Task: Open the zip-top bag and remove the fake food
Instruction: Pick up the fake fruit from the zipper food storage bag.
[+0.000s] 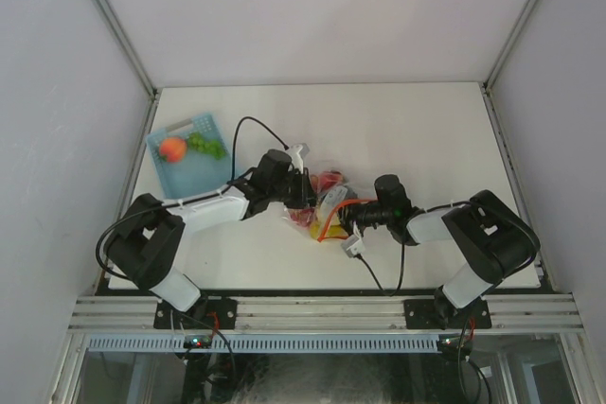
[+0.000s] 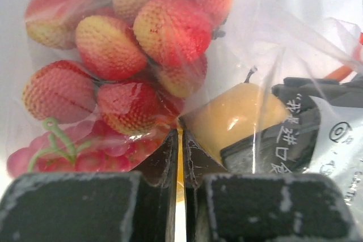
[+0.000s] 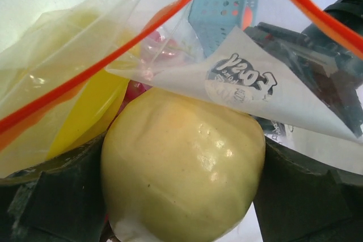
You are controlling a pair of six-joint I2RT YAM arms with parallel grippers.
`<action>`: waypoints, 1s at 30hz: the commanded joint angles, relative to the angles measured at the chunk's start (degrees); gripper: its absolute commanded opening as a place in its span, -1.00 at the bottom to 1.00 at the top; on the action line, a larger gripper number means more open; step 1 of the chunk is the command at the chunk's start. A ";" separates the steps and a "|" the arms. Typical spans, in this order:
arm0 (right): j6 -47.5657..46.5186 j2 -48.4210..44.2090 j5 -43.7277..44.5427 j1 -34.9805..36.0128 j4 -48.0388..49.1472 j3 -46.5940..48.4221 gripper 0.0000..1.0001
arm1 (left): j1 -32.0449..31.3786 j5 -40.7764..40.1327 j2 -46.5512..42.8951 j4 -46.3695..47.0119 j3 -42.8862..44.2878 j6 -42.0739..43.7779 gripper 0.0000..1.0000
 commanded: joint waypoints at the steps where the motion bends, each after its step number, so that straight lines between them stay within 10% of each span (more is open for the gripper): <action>1: 0.64 -1.11 -1.63 0.90 -0.39 1.41 0.54 | -0.30 2.38 0.37 2.55 3.51 -1.53 -0.83; 8: 2.64 -4.42 -1.20 -0.20 -3.28 0.73 -0.08 | 0.06 -0.44 -2.12 2.39 1.42 -1.72 -0.81; 30: 10.82 -32.59 -9.12 -7.98 -49.35 1.42 -0.38 | 2.94 -9.24 -25.24 6.58 -9.83 5.32 -0.30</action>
